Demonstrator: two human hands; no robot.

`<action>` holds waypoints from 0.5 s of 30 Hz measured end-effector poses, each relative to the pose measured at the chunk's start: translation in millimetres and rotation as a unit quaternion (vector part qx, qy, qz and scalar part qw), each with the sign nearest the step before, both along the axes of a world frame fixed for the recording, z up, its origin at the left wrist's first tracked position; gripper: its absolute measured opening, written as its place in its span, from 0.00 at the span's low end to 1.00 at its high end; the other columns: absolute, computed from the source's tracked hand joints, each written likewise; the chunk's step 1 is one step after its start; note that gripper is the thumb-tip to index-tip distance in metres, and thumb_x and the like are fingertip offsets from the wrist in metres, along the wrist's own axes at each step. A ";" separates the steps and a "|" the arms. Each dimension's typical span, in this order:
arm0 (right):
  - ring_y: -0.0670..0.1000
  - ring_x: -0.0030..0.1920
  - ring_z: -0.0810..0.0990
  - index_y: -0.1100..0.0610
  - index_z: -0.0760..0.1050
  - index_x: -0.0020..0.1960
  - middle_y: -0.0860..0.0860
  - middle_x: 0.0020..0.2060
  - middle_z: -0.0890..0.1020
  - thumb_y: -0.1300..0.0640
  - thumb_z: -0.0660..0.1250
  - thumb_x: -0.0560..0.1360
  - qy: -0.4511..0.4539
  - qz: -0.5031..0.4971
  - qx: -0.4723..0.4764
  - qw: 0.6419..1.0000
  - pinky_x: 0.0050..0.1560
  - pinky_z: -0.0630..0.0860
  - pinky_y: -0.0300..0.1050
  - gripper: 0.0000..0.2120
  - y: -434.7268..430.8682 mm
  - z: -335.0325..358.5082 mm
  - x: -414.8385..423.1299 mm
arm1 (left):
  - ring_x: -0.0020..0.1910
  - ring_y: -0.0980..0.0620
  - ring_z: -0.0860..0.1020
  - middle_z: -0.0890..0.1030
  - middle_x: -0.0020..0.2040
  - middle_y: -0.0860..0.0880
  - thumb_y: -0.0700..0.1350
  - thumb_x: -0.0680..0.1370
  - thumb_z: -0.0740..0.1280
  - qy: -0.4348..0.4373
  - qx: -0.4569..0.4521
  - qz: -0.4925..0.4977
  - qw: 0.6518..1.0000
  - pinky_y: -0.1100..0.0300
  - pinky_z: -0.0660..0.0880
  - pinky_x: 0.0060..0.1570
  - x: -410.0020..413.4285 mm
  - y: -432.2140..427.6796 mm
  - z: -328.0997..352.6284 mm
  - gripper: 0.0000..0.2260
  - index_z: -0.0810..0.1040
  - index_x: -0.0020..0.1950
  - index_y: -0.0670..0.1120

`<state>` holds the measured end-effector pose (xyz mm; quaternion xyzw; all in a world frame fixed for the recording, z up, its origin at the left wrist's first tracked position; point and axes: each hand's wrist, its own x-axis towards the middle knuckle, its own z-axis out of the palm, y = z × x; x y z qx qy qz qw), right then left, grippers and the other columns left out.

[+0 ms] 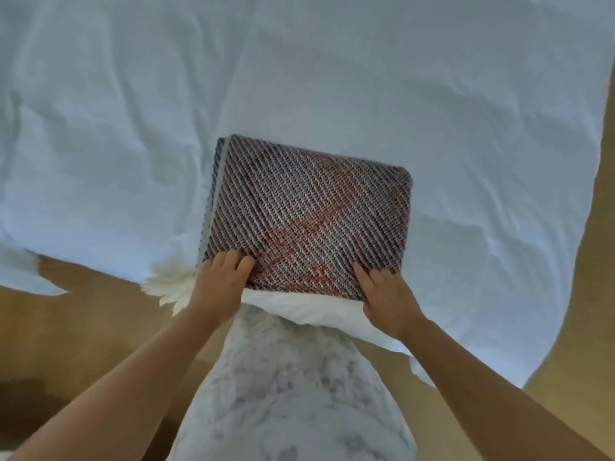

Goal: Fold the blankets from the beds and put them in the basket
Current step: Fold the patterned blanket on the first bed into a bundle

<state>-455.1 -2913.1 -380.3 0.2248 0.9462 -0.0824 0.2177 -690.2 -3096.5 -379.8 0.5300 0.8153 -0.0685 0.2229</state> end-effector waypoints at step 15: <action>0.49 0.42 0.76 0.57 0.74 0.49 0.50 0.43 0.78 0.40 0.65 0.73 0.236 -0.730 -0.331 0.550 0.41 0.74 0.43 0.19 93.4 25.0 -70.4 | 0.71 0.40 0.60 0.60 0.72 0.40 0.55 0.76 0.62 -0.110 0.038 0.409 0.905 0.41 0.59 0.68 -23.5 110.8 13.7 0.30 0.57 0.74 0.45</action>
